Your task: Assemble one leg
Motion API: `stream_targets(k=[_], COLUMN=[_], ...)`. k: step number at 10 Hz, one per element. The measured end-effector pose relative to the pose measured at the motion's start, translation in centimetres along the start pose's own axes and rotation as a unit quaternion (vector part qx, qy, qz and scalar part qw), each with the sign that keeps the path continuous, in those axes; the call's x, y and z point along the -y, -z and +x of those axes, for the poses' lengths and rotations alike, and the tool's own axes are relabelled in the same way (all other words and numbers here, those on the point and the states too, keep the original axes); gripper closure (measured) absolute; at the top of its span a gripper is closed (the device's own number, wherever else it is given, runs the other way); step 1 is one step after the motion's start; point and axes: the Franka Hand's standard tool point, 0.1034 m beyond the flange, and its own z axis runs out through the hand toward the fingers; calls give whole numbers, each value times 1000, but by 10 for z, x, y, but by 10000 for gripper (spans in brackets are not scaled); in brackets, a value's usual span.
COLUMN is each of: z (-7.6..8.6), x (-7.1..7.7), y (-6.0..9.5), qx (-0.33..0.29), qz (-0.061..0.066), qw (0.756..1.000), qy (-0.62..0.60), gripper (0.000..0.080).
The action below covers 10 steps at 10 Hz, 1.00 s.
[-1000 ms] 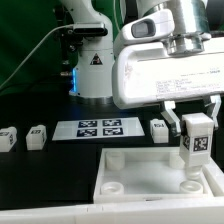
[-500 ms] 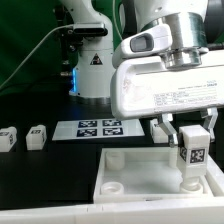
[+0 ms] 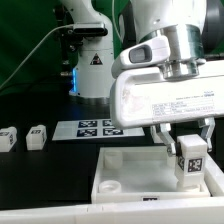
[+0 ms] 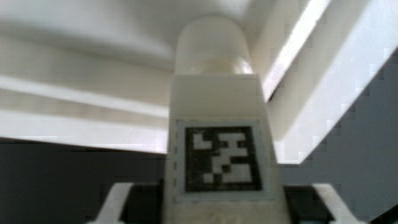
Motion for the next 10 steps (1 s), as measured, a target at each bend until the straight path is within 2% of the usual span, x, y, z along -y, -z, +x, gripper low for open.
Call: stream_targets(k=[2, 6, 7, 8, 9, 10], z=[2, 2, 2, 2, 2, 2], x=[-1, -1, -1, -1, -1, -1], y=[-2, -2, -2, -2, -2, -2], qx=[-28, -31, -31, -31, -31, -31], qz=[-5, -6, -6, -6, -6, -6], qw=[1000, 999, 999, 999, 999, 999], qy=[2, 2, 2, 2, 2, 2], gripper=[506, 506, 345, 222, 222, 165])
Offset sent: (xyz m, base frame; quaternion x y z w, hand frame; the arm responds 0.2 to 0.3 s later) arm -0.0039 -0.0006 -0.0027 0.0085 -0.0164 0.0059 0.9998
